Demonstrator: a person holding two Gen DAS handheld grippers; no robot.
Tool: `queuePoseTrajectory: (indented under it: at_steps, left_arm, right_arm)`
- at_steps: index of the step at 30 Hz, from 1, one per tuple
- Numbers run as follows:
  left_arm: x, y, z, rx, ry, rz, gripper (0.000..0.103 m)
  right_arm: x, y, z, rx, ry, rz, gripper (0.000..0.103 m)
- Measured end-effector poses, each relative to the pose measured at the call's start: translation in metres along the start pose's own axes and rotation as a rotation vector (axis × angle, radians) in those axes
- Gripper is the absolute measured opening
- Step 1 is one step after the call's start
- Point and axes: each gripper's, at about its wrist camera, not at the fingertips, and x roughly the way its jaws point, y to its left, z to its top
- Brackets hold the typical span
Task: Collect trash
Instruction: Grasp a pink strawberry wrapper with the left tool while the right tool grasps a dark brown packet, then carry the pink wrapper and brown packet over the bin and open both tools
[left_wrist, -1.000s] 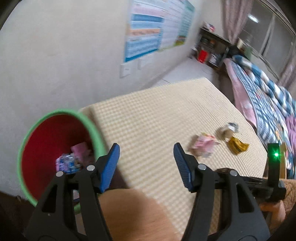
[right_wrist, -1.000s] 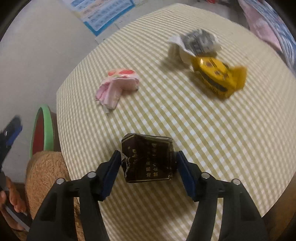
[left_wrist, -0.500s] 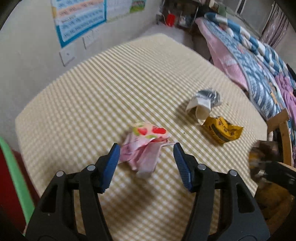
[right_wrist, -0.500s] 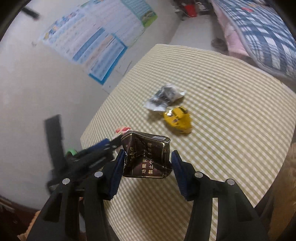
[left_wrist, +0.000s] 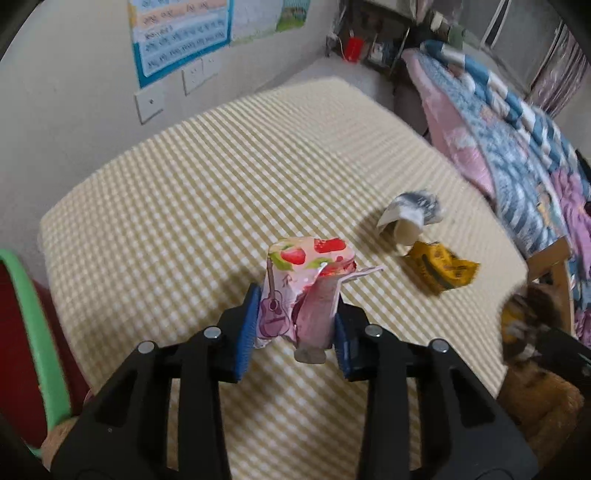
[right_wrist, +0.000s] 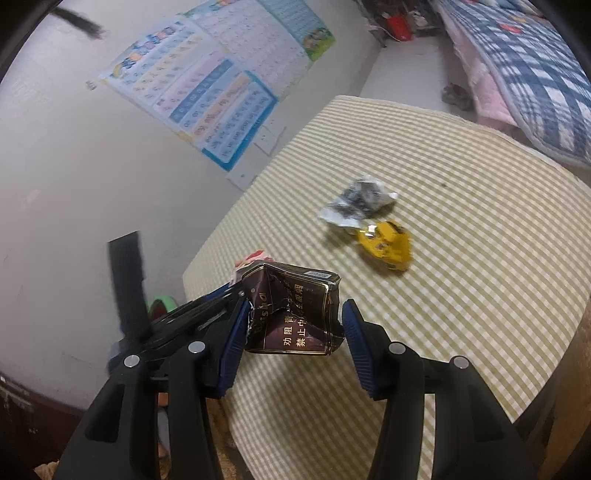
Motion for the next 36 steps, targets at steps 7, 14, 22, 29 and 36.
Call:
queuePoseTrajectory:
  at_steps: [7,14,22,29,36]
  left_arm:
    - [-0.069,0.010,-0.017,-0.009,-0.104,0.026,0.035]
    - [-0.124,0.025,-0.021,-0.026,-0.207,0.055,0.036]
    - [-0.159,0.043,-0.029,-0.044,-0.297,0.109,0.036]
    - [-0.168,0.060,-0.034,-0.067,-0.322,0.134,0.037]
    - [-0.175,0.081,-0.041,-0.094,-0.335,0.161,0.037]
  right_arm:
    - [-0.001,0.043,-0.012,-0.144,-0.017,0.009,0.050]
    - [-0.008,0.074,-0.018,-0.217,-0.049,0.014,0.050]
    - [-0.016,0.106,-0.016,-0.267,-0.082,0.034,0.050]
    - [-0.012,0.130,-0.021,-0.299,-0.074,0.050,0.050]
    - [0.002,0.155,-0.027,-0.335,-0.047,0.061,0.050]
